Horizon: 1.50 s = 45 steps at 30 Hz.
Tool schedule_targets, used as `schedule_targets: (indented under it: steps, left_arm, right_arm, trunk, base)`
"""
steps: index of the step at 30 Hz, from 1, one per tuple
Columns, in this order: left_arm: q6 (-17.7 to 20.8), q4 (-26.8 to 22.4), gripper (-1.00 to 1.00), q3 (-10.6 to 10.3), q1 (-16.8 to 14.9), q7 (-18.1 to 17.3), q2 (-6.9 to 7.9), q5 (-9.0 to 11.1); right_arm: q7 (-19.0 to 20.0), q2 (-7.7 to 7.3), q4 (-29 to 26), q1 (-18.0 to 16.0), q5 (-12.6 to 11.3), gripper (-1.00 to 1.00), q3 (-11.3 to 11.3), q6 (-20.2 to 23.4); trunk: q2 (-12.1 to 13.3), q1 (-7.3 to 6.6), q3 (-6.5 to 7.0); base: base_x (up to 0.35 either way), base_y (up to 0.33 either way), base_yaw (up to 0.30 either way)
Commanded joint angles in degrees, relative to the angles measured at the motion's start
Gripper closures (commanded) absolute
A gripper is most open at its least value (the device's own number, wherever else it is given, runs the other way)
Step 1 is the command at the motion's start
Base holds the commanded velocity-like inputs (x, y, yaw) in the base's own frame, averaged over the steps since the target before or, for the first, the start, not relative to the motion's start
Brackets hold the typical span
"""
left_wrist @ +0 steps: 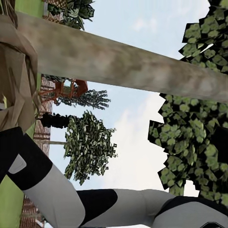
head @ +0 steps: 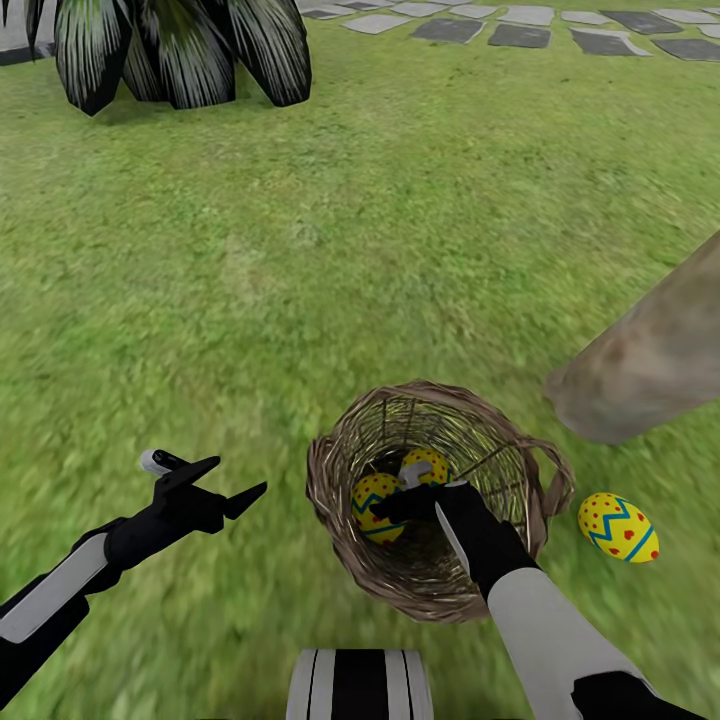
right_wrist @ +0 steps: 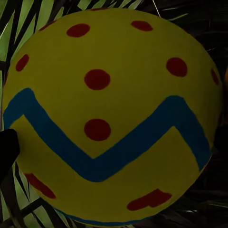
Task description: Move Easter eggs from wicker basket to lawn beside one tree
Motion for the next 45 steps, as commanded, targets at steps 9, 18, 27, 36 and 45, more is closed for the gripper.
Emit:
schedule_targets:
  steps: [9,18,27,36,45]
  left_arm:
    - [0.29,0.04,-1.00,-0.21,-0.08,-0.06,0.05,0.35]
    - [0.28,0.06,-1.00,-0.29,-0.08,-0.09,-0.04,0.35]
    - [0.30,0.12,-1.00,-0.29,0.00,-0.08,-0.04,0.35]
    - [0.30,0.11,-1.00,-0.29,0.00,-0.08,-0.12,0.35]
    - [0.30,0.05,-1.00,-0.29,0.00,-0.03,-0.21,0.35]
  right_arm:
    - [0.11,-0.06,1.41,0.03,1.92,-1.00,-0.13,0.04]
    - [0.18,-0.08,1.41,0.03,1.92,1.00,-0.13,0.19]
    - [0.20,-0.08,1.40,0.03,1.92,1.00,-0.13,0.19]
    - [0.20,-0.08,1.32,0.03,1.92,1.00,-0.13,0.19]
    - [0.20,-0.08,1.32,0.03,1.92,1.00,-0.13,0.19]
  trunk:
    - [-0.03,0.07,-0.48]
    - [-0.06,0.12,-0.93]
    - [-0.03,0.07,-0.48]
    - [0.00,0.02,-0.04]
    - [0.05,-0.08,0.84]
  base:
    - [0.000,0.000,0.000]
    - [0.000,0.000,0.000]
    - [0.000,0.000,0.000]
    - [0.000,0.000,0.000]
    - [0.000,0.000,0.000]
